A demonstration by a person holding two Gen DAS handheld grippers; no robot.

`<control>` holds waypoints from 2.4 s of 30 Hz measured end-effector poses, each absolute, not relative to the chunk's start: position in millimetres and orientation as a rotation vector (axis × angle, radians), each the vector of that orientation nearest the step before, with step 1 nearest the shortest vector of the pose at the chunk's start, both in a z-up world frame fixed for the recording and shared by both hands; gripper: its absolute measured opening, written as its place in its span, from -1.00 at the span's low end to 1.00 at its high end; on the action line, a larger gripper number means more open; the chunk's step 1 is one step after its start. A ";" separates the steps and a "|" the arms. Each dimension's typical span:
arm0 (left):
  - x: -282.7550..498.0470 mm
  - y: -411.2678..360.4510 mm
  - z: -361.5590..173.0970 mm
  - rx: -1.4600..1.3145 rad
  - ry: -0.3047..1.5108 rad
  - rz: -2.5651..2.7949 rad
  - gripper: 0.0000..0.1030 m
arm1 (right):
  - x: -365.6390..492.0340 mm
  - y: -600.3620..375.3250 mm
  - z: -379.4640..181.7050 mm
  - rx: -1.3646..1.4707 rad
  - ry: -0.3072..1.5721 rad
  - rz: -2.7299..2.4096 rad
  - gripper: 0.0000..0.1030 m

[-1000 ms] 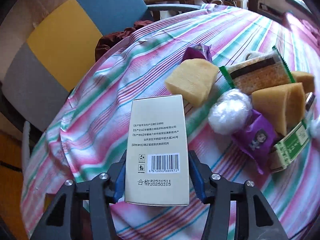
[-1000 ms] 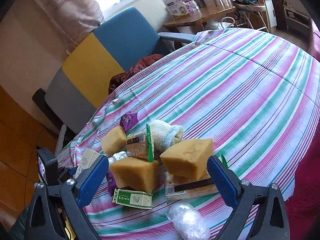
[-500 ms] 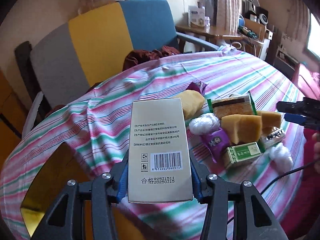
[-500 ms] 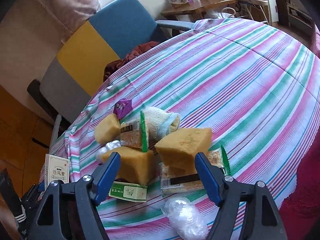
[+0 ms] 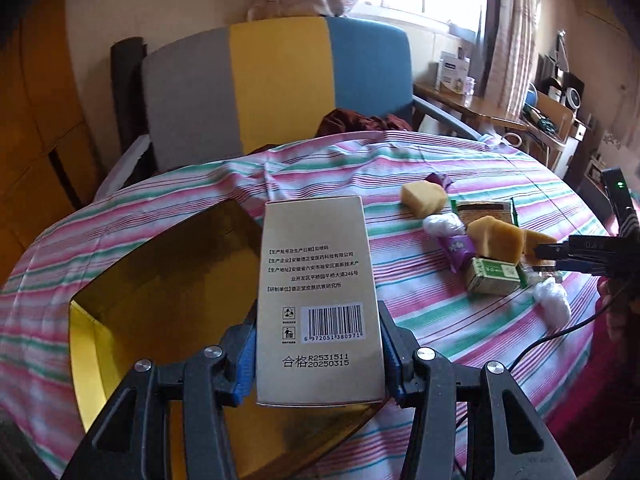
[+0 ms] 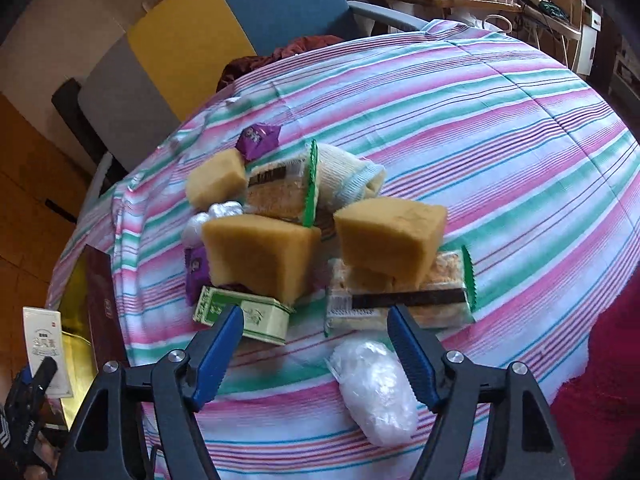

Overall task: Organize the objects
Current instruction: 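Carry the white box into the gold tray with the left tool while the right tool grasps the plastic-wrapped bundle, then carry the plastic-wrapped bundle into the gold tray and open the right tool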

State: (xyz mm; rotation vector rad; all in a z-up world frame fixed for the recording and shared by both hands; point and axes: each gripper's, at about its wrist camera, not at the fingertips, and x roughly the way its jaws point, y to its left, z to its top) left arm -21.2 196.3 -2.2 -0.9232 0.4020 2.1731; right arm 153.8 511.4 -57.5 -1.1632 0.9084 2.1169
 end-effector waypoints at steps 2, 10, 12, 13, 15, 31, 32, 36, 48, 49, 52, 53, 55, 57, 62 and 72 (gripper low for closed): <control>-23.6 182.8 -4.2 -0.941 0.378 2.184 -0.01 | 160.2 506.5 -58.7 -1.212 0.854 2.080 0.47; -41.3 133.1 -16.5 -1.022 0.269 2.250 0.00 | 147.6 497.2 -96.7 -1.524 0.683 1.893 0.04; -48.4 118.0 -17.5 -1.038 0.240 2.280 0.00 | 142.7 492.7 -102.0 -1.568 0.635 1.884 -0.29; -52.4 110.6 -18.2 -1.045 0.233 2.297 0.00 | 141.9 490.5 -100.9 -1.564 0.610 1.889 -0.30; -60.3 95.0 -20.4 -1.061 0.217 2.334 0.00 | 143.9 487.0 -95.5 -1.527 0.597 1.920 -0.31; -180.4 37.5 -52.5 -1.376 0.042 2.577 -0.01 | 88.1 404.9 -52.5 -1.324 0.507 2.579 -0.31; -187.2 39.5 -56.9 -1.393 0.061 2.586 -0.01 | 84.6 401.2 -54.9 -1.346 0.494 2.585 -0.31; -206.2 48.7 -68.3 -1.420 0.137 2.608 -0.02 | 81.0 394.3 -59.0 -1.379 0.470 2.602 -0.31; -218.7 66.3 -74.2 -1.358 0.246 2.688 0.30 | 83.5 395.0 -55.2 -1.346 0.450 2.638 -0.31; -215.9 66.1 -71.0 -1.352 0.245 2.684 0.30 | 83.6 395.1 -55.6 -1.346 0.449 2.638 -0.31; -200.6 61.2 -57.3 -1.296 0.249 2.679 0.30 | 83.3 393.6 -55.4 -1.349 0.443 2.639 -0.31; -195.4 58.5 -52.6 -1.277 0.253 2.681 0.30 | 83.1 392.6 -55.2 -1.348 0.440 2.641 -0.31; -183.2 47.0 -39.8 -1.230 0.229 2.691 0.32 | 82.7 391.4 -55.1 -1.349 0.441 2.641 -0.31; -170.9 32.4 -29.2 -1.191 0.210 2.720 0.40 | 82.4 390.1 -52.3 -1.341 0.472 2.644 -0.31; -141.6 -9.7 -16.9 -1.165 0.161 2.768 0.42 | 65.0 357.9 -31.2 -1.315 0.531 2.755 -0.31; -99.4 -70.3 -28.6 -1.242 -0.003 2.799 0.43 | -33.6 233.6 -28.3 -1.608 0.514 2.932 -0.31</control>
